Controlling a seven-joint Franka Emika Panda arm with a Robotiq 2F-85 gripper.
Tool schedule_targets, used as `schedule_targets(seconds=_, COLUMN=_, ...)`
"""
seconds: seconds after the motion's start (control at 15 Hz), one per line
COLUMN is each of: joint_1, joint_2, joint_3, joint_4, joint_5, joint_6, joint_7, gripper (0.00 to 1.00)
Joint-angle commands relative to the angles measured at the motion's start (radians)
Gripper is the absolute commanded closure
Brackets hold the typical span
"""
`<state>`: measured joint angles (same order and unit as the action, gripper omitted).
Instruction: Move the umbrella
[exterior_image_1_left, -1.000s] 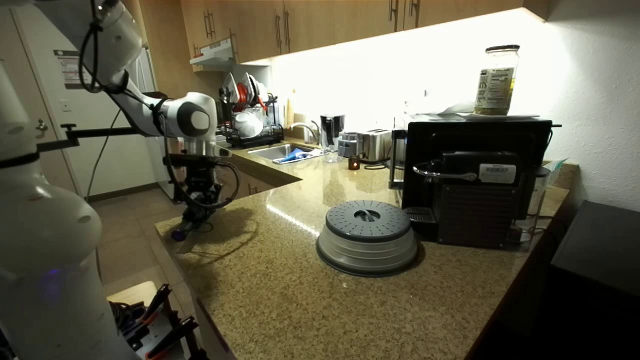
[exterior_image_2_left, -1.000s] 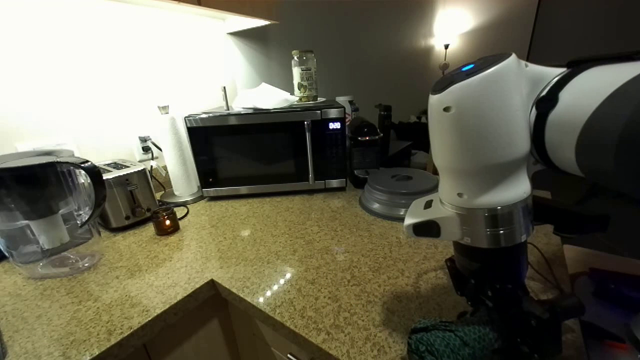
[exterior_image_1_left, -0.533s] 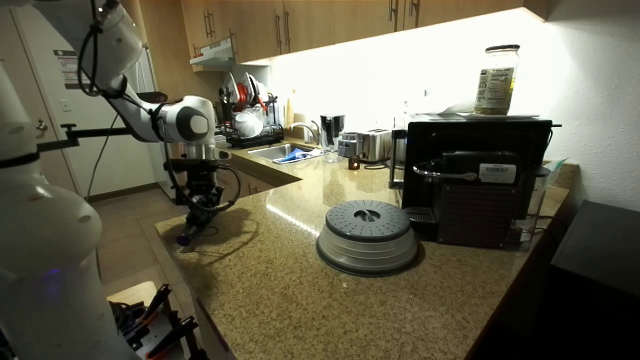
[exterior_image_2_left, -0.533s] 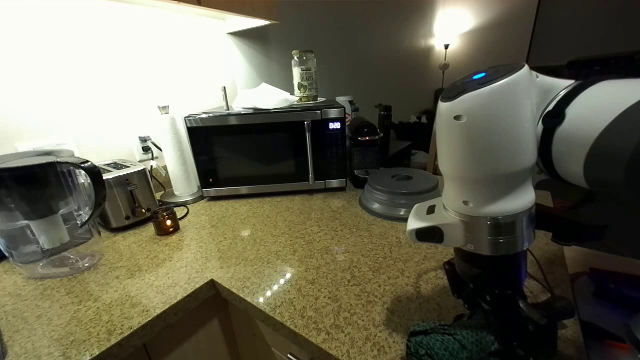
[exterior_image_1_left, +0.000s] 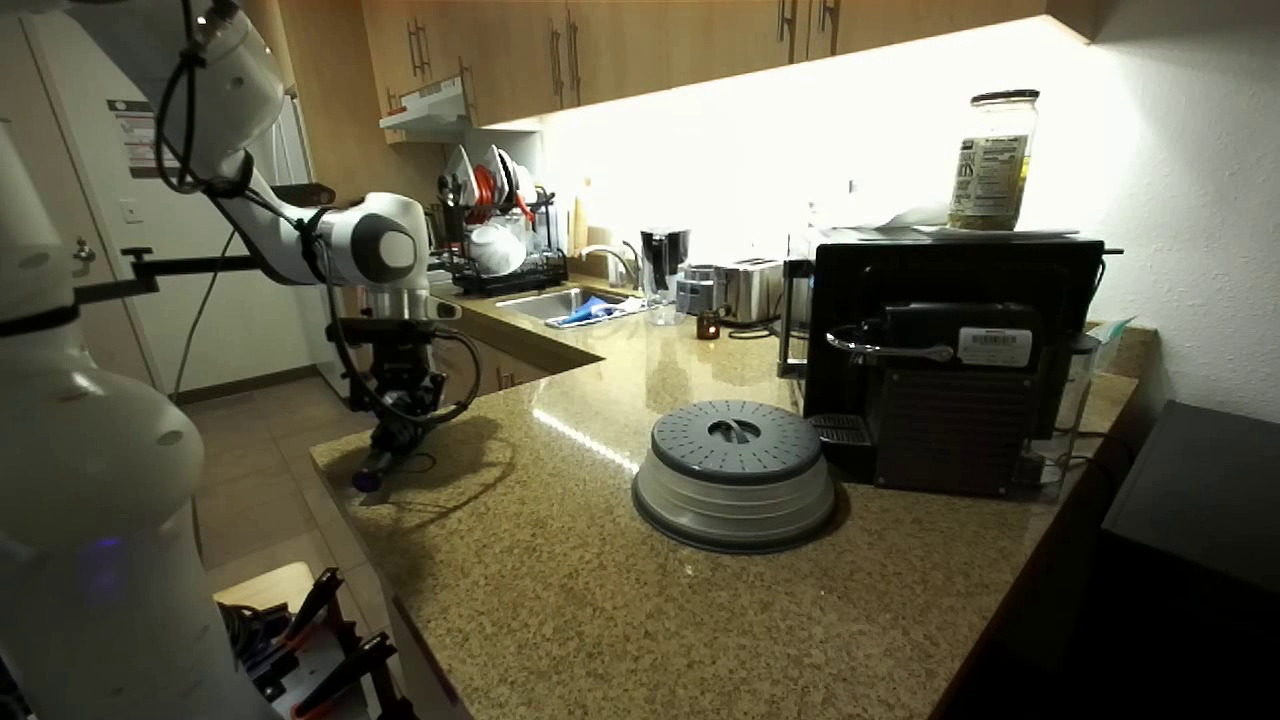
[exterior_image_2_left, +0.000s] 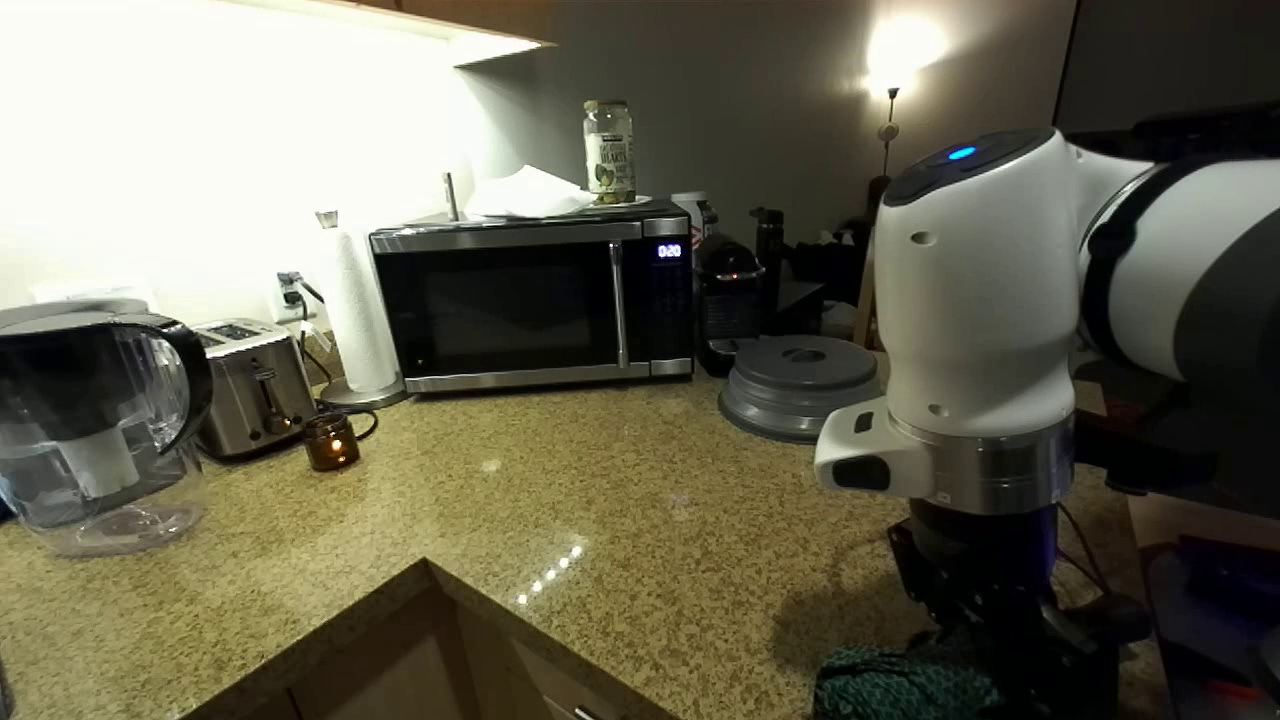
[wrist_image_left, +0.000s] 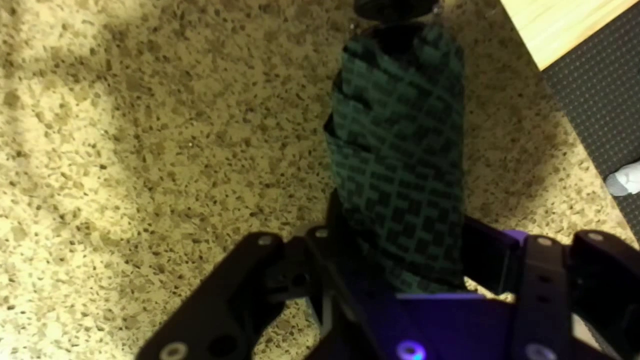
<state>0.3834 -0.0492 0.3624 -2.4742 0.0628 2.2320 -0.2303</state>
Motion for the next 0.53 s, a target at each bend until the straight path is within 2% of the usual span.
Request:
schedule_targets(seconds=0.0, joint_1=0.001, joint_2=-0.010, joint_3=0.003, joint_4=-0.014, joint_5=0.000, joint_6=0.029, joint_7=-0.002, gripper=0.81)
schedule_targets(seconds=0.2, joint_1=-0.001, joint_2=0.000, joint_3=0.001, joint_4=0.001, joint_5=0.000, joint_6=0.001, joint_7=0.000, gripper=0.81)
schedule_targets(seconds=0.27, joint_1=-0.001, joint_2=0.001, joint_3=0.001, joint_4=0.001, joint_5=0.000, joint_6=0.001, joint_7=0.000, gripper=0.56)
schedule_targets(seconds=0.47, joint_1=-0.001, joint_2=0.004, joint_3=0.001, joint_4=0.001, joint_5=0.000, joint_6=0.001, joint_7=0.000, gripper=0.56)
